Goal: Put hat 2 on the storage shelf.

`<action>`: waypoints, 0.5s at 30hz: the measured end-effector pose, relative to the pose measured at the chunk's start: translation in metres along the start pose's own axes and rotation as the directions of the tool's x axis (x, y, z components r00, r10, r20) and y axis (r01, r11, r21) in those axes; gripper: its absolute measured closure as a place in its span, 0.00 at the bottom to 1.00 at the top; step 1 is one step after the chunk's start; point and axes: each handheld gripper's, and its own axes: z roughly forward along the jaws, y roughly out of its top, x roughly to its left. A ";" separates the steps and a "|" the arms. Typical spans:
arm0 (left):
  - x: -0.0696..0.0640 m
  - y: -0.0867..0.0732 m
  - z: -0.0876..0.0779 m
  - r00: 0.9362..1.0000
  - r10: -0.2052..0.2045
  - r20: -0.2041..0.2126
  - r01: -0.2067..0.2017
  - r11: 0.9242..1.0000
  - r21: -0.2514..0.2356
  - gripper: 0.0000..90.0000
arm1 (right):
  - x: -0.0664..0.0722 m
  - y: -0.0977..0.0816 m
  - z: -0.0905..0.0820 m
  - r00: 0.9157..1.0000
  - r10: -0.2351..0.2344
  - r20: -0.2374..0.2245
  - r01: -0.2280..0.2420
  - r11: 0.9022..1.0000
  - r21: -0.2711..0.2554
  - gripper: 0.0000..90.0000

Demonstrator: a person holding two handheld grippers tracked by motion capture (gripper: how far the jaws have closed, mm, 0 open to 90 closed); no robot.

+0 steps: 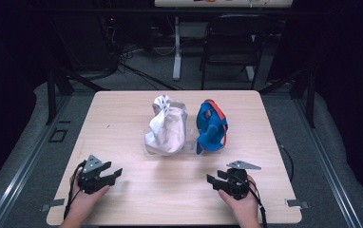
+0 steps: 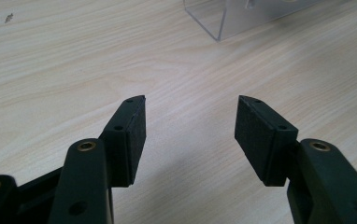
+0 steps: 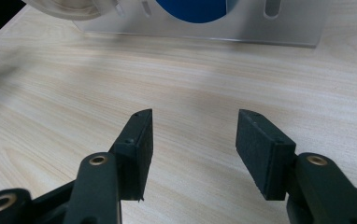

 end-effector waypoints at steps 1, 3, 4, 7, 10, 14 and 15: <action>0.000 0.000 0.000 1.000 0.000 0.002 0.000 1.000 -0.005 0.49 | -0.001 0.000 0.000 1.000 0.007 -0.001 -0.007 1.000 0.000 0.52; 0.000 0.000 0.001 1.000 0.001 0.003 -0.001 1.000 -0.003 0.49 | -0.002 0.000 0.000 1.000 0.009 -0.006 -0.009 1.000 0.001 0.52; 0.000 0.001 0.001 1.000 0.002 0.006 -0.002 1.000 0.007 0.49 | -0.003 0.000 0.000 1.000 0.011 -0.009 -0.011 1.000 -0.003 0.52; -0.001 0.001 0.002 1.000 0.007 0.004 -0.007 1.000 0.008 0.49 | -0.004 0.000 -0.001 1.000 0.022 -0.012 -0.022 1.000 -0.007 0.52; -0.003 0.002 0.004 1.000 0.009 0.013 -0.009 1.000 0.001 0.49 | -0.005 -0.001 -0.001 1.000 0.027 -0.008 -0.027 1.000 -0.001 0.52; -0.005 0.004 0.005 1.000 0.017 0.024 -0.017 1.000 0.005 0.49 | -0.008 -0.001 -0.001 0.999 0.050 -0.015 -0.050 0.999 -0.005 0.52; -0.006 0.004 0.006 1.000 0.012 0.024 -0.012 1.000 -0.007 0.49 | -0.009 -0.001 -0.002 0.998 0.058 -0.021 -0.058 0.998 -0.006 0.52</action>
